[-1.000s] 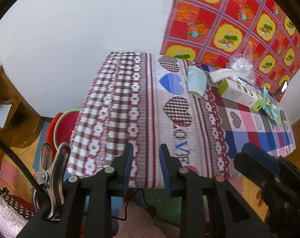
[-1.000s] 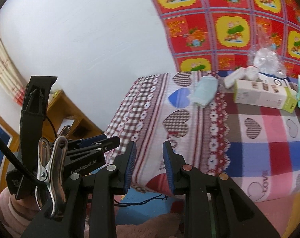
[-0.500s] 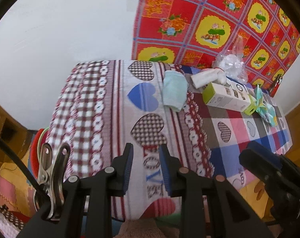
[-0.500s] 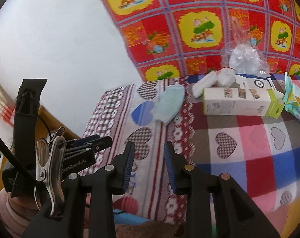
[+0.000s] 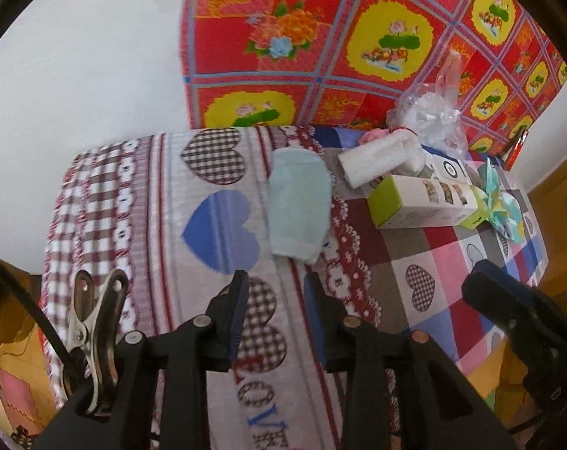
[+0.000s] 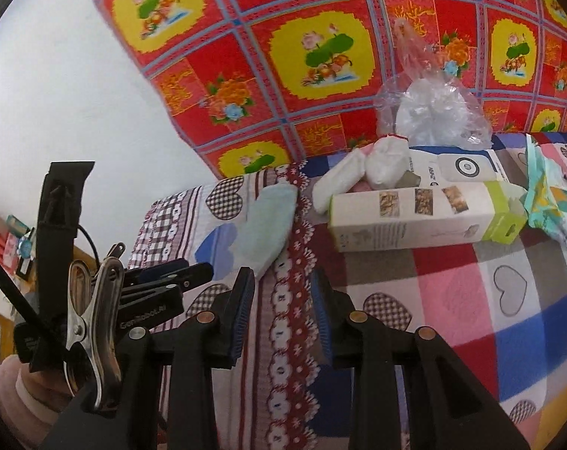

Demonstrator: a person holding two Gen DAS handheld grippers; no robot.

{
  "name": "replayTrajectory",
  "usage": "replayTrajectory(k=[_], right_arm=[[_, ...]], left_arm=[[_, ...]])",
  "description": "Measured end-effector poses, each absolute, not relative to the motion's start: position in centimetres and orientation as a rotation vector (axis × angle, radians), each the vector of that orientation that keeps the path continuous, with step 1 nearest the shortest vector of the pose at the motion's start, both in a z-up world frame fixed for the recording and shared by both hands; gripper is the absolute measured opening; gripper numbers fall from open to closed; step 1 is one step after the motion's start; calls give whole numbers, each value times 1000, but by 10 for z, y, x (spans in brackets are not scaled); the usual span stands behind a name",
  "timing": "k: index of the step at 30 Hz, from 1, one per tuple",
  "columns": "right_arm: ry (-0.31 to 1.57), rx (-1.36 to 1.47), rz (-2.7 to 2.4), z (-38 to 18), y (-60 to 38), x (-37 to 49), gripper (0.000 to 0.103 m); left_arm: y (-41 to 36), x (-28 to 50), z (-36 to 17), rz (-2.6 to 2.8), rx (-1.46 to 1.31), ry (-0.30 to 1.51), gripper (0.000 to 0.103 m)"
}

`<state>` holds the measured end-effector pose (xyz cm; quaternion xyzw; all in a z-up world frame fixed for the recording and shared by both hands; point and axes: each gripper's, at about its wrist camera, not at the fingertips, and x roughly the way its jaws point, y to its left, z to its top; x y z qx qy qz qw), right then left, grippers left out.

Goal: Collect trash
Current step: 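Move the left gripper to the light blue pad while the right gripper approaches the white rolled cloth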

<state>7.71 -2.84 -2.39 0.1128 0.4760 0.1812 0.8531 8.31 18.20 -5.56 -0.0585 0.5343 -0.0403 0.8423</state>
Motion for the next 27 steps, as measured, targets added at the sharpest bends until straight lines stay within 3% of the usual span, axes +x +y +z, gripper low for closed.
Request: replayTrajectory(k=[4,10,27], right_arm=[[1025,247,394,-30,-36,95,32],[1042,257,412,-37,-48,120,37],[1123,236,476,-67,-47,185,37]], left_arm=[[172,103,-65,-80,-126,1142,36],[162,131,-79,-79,-160,1161,55],[152,177,-124,-6,-171,1230,60]])
